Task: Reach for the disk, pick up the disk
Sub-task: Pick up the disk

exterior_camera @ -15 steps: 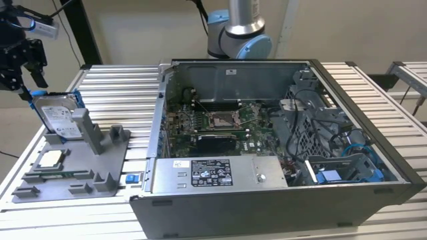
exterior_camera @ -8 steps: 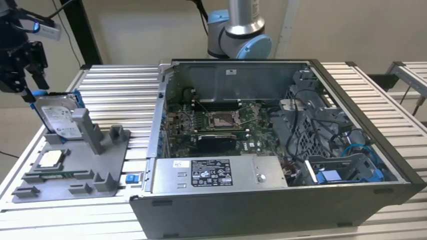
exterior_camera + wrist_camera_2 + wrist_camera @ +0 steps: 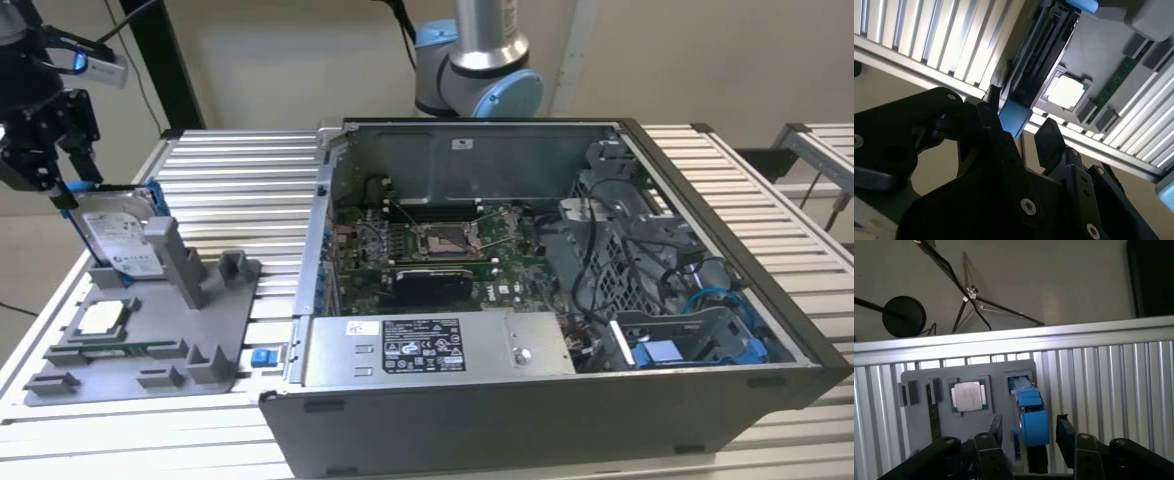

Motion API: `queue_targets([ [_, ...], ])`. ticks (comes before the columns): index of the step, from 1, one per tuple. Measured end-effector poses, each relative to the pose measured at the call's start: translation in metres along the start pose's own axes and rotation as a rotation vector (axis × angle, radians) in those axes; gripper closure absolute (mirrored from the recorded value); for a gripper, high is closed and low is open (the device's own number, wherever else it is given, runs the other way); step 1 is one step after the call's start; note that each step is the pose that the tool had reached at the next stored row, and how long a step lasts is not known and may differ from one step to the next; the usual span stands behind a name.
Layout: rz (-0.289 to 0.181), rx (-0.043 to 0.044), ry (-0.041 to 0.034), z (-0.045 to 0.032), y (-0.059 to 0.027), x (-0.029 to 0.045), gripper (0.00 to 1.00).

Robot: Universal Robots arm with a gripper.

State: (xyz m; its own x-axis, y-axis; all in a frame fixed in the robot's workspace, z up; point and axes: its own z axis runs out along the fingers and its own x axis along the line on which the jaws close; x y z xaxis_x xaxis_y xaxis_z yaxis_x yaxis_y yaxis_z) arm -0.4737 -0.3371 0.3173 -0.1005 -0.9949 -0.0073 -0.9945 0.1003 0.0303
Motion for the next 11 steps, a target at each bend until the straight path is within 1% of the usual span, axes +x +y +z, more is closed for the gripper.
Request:
queue_targets([
  [2, -0.001, 0.0002, -0.0001, 0.002, -0.0001, 0.0, 0.0],
  [5, -0.001, 0.0, 0.0, 0.003, -0.0001, 0.0, 0.0],
  [11, -0.001, 0.0, 0.0, 0.0033, -0.0001, 0.0, 0.0],
])
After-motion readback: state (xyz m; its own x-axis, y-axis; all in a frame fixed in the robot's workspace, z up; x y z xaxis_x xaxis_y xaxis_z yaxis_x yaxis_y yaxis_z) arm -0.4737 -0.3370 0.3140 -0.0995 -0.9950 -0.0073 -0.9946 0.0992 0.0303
